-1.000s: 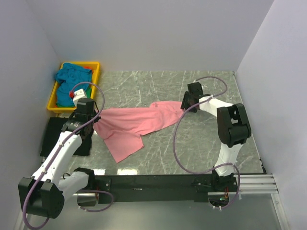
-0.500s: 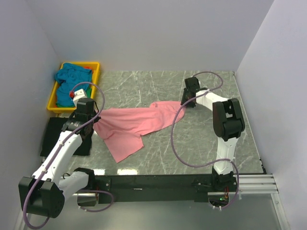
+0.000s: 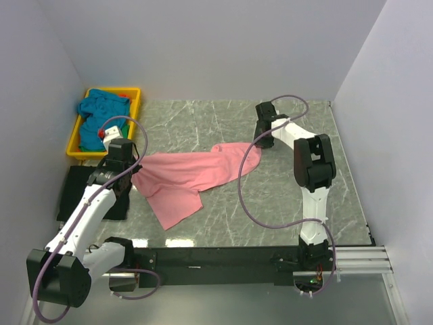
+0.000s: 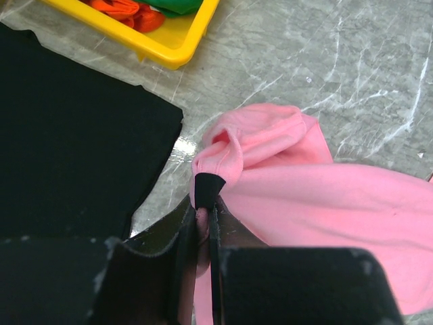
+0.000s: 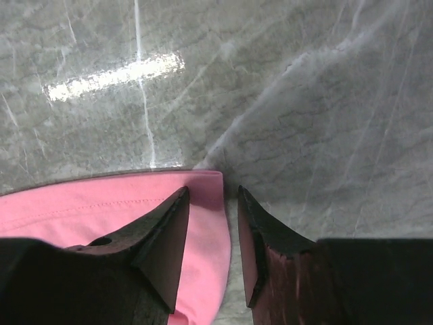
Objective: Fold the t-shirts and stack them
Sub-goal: Move the tshirt to the center of the board
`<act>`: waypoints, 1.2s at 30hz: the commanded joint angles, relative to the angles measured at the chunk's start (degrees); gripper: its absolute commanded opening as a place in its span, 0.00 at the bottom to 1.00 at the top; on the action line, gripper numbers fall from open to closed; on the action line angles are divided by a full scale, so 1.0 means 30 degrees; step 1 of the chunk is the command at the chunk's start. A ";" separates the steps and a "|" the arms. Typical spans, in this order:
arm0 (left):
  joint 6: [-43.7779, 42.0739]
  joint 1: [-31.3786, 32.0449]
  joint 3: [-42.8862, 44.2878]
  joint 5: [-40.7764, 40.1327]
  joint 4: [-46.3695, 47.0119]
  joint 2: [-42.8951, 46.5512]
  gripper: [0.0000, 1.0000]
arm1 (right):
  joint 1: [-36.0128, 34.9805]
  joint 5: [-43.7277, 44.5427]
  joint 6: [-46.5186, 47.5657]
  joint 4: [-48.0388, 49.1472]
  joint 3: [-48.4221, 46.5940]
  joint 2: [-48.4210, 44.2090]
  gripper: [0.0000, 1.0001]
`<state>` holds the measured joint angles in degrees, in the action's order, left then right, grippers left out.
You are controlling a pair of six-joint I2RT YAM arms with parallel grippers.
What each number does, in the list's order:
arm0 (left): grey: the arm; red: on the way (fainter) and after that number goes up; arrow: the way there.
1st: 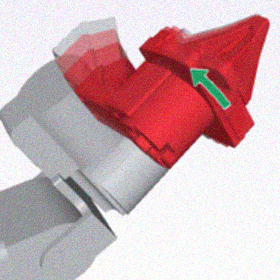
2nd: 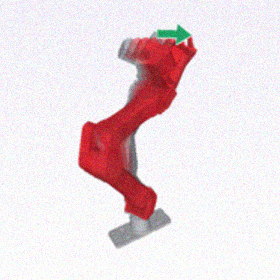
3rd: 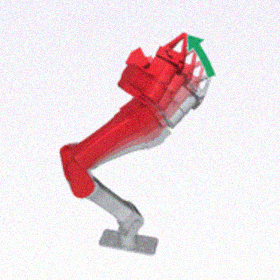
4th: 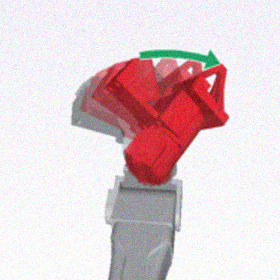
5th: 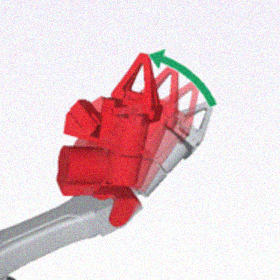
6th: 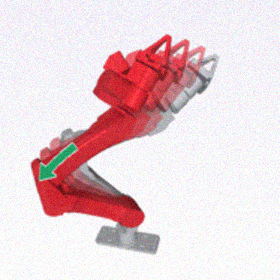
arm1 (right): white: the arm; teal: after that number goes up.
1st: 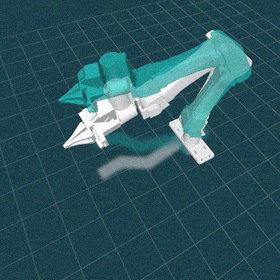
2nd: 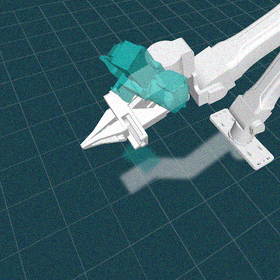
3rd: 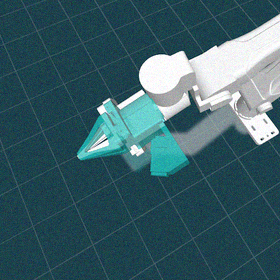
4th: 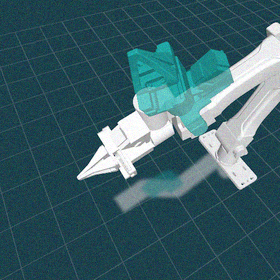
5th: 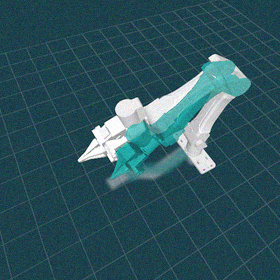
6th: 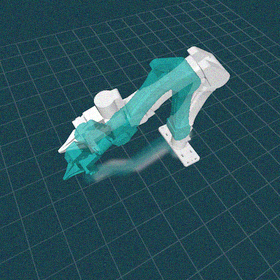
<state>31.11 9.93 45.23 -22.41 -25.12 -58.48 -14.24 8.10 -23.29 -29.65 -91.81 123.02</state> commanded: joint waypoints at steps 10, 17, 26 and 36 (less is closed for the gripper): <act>-0.0088 -0.0177 0.0274 -0.0585 0.0055 -0.0253 0.15 | -0.0292 -0.0268 0.1025 -0.3271 -0.3439 0.1707 0.35; -0.0030 -0.0206 0.0274 -0.0031 0.0171 -0.0691 0.16 | 0.0029 0.0172 0.0819 -0.2511 -0.2418 0.1124 0.05; -0.0176 -0.0206 0.3492 0.1990 0.0873 -0.5106 0.18 | 0.2312 0.0785 -0.0438 -0.1309 0.1800 -0.2269 0.00; -0.0586 0.0174 1.3421 0.5447 0.0788 -1.4106 0.25 | 0.6002 0.0905 -0.3191 0.0855 0.7836 -0.7400 0.00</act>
<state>30.57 9.72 79.29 -10.59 -23.09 -98.19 1.15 8.82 -28.97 -31.27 -71.09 107.00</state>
